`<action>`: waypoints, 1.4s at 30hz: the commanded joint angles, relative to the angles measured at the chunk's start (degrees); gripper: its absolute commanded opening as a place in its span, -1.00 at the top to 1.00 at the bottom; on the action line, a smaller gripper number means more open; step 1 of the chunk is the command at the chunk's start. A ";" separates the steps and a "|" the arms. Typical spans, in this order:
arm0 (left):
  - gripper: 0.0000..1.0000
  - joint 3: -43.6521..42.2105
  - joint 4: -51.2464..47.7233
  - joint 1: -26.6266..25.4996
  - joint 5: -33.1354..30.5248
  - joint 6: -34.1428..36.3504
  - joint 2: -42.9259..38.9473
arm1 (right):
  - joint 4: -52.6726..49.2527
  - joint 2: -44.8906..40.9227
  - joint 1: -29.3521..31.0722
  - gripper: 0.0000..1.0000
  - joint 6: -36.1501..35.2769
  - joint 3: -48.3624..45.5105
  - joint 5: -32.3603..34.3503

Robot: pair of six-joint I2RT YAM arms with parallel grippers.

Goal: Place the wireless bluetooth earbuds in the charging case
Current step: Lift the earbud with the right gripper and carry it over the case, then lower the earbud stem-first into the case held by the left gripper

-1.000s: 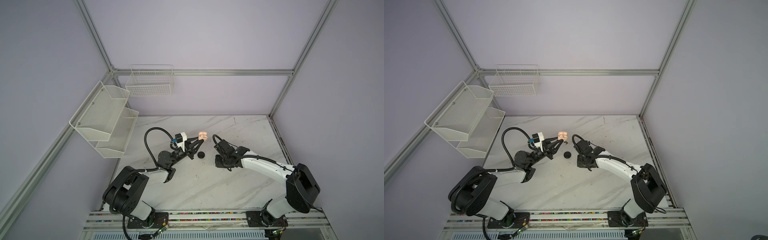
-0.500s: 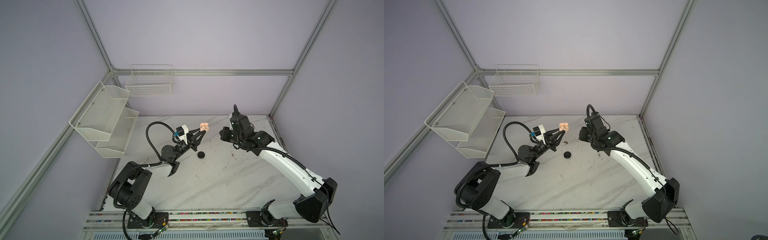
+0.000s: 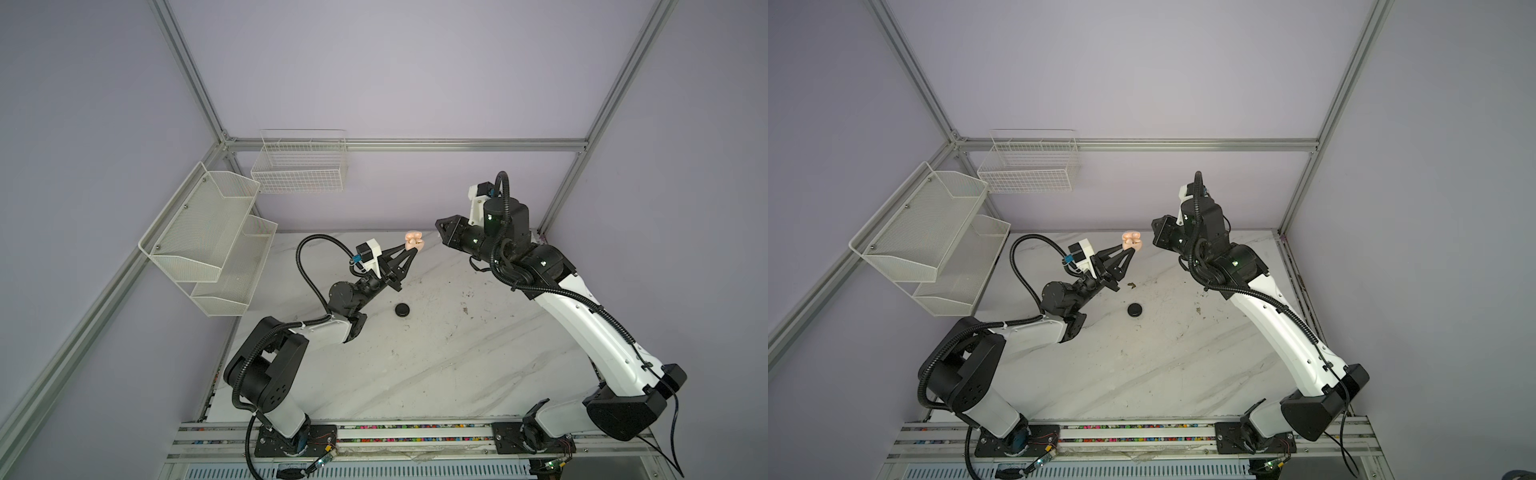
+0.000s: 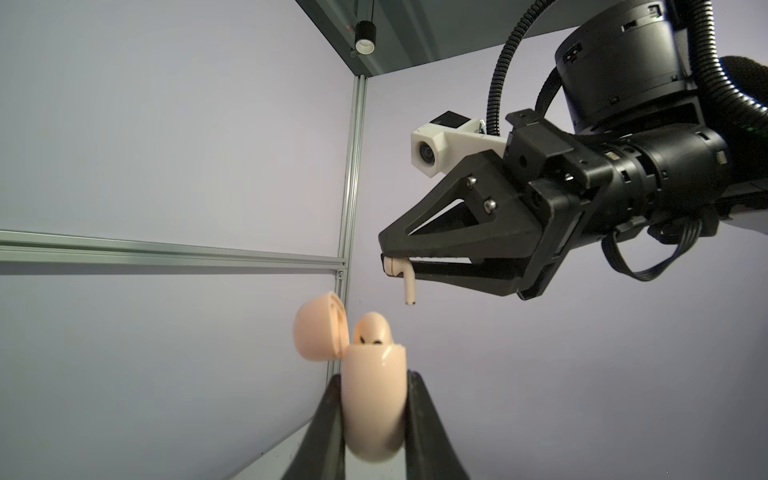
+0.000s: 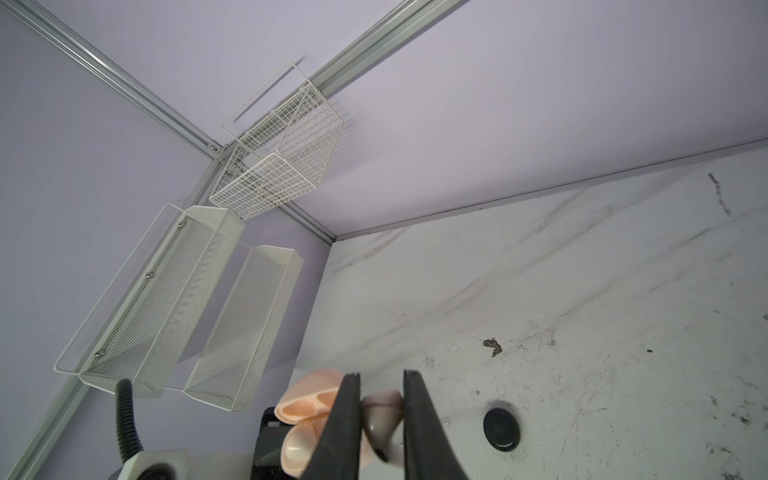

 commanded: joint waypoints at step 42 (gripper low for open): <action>1.00 6.90 3.47 -2.09 -1.29 9.73 1.06 | -1.07 1.10 5.76 0.72 14.27 0.60 9.11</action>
